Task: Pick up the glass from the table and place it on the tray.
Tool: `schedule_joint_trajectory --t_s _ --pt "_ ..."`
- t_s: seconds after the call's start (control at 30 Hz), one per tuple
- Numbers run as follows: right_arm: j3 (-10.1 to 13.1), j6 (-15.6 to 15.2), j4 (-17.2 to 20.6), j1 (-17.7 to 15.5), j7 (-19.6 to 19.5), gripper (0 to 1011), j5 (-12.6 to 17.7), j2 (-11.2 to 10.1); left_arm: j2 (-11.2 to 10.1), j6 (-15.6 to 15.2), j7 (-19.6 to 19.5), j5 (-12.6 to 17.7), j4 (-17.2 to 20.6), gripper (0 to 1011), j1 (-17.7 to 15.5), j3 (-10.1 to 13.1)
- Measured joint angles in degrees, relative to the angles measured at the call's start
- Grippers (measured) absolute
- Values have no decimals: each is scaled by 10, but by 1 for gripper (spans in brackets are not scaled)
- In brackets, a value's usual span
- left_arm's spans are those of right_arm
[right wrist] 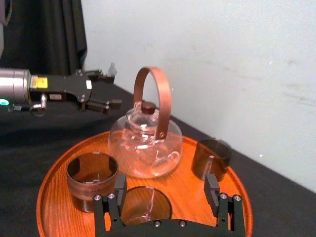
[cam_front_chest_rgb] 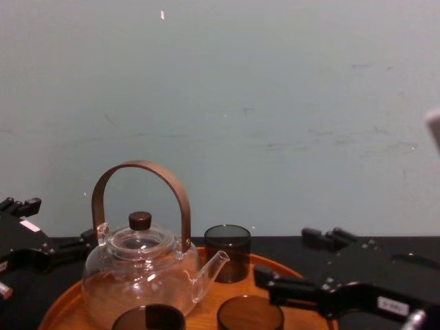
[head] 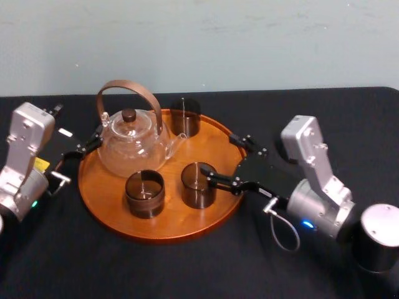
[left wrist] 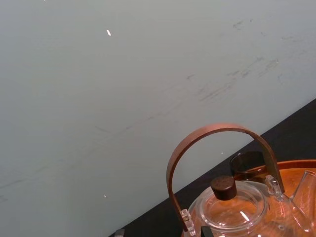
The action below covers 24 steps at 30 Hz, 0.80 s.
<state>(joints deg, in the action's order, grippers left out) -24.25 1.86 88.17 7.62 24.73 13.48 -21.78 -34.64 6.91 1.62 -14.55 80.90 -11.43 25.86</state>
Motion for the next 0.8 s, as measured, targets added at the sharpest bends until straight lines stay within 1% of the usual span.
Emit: schedule_joint_trajectory --t_s 0.03,0.17,0.23,0.37,0.63,0.8 --pt "6 3 12 -8 -1 1002 3 -5 0 0 0 0 0 1001 0 0" --pt "23 11 36 -28 -5 1002 12 -18 0 0 0 0 0 1001 0 0" --pt "29 15 43 -36 -7 1002 16 -23 0 0 0 0 0 1001 0 0" --pt "51 23 56 -59 -10 1002 28 -35 0 0 0 0 0 1001 0 0" --pt "84 33 59 -89 -13 1002 46 -50 0 0 0 0 0 1001 0 0" --pt "104 37 49 -102 -19 1002 55 -54 0 0 0 0 0 1001 0 0"
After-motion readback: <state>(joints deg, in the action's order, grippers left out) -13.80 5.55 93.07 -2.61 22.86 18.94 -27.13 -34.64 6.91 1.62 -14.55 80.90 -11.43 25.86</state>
